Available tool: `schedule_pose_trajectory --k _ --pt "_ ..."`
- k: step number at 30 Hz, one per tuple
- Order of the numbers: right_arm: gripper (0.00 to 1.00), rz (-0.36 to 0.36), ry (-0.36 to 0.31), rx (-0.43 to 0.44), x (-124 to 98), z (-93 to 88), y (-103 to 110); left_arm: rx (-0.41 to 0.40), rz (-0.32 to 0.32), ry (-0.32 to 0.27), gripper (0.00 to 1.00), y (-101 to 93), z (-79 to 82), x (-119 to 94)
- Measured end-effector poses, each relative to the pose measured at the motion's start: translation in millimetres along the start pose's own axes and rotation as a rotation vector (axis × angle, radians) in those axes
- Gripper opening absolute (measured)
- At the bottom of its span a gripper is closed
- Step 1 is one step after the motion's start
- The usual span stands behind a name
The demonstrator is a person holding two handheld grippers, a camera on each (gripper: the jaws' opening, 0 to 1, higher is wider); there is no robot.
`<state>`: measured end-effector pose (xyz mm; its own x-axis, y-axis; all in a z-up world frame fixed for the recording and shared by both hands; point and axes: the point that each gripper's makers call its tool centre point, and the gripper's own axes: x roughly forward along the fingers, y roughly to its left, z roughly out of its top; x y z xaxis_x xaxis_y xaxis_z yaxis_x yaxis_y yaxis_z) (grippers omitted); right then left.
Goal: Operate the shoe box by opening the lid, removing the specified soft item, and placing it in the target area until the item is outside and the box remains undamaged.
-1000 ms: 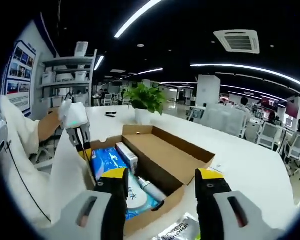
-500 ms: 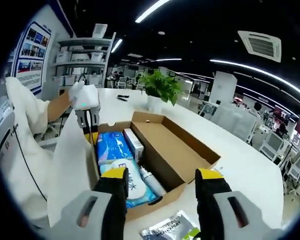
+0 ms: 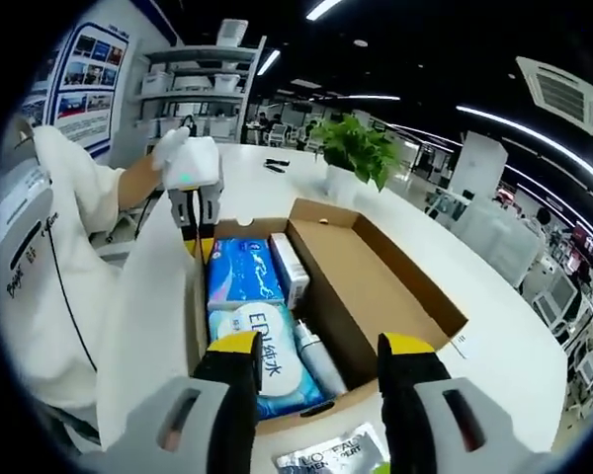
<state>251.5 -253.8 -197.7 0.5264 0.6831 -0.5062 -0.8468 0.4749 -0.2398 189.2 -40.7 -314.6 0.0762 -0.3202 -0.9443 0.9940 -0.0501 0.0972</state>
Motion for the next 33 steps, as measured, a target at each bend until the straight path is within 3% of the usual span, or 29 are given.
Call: schedule_pose_trajectory --k 7,12,14,16,20,24,27,29,33 --pt "0.49 0.047 0.006 0.025 -3.5 -2.3 1.7 -0.010 -0.007 -0.002 0.01 0.1 0.9 0.5" --pt "0.49 0.190 -0.022 0.073 3.0 6.2 25.9 -0.011 -0.007 -0.003 0.01 -0.3 1.4 1.1" --pt "0.49 0.183 0.016 0.061 10.2 3.0 29.0 -0.010 -0.004 -0.004 0.01 -0.2 1.4 1.2" --pt "0.49 0.178 0.060 -0.057 14.7 -2.7 29.4 -0.009 0.000 -0.004 0.01 -0.4 1.4 1.3" --pt "0.55 0.196 0.079 -0.019 21.9 -3.7 32.7 -0.009 -0.002 -0.003 0.01 -0.1 1.1 1.4" --pt "0.71 0.220 0.080 -0.011 26.9 -1.7 35.4 -0.006 0.000 -0.003 0.01 -0.1 0.8 1.4" --pt "0.63 0.176 0.082 -0.051 30.2 1.5 23.7 -0.011 0.001 -0.003 0.01 0.1 0.6 1.5" --pt "0.61 0.152 0.056 -0.021 32.1 8.1 14.6 -0.009 0.005 -0.004 0.01 0.3 0.4 1.5" --pt "0.59 0.174 0.087 -0.036 35.7 4.0 21.7 -0.011 0.002 -0.004 0.01 0.7 0.1 1.6"
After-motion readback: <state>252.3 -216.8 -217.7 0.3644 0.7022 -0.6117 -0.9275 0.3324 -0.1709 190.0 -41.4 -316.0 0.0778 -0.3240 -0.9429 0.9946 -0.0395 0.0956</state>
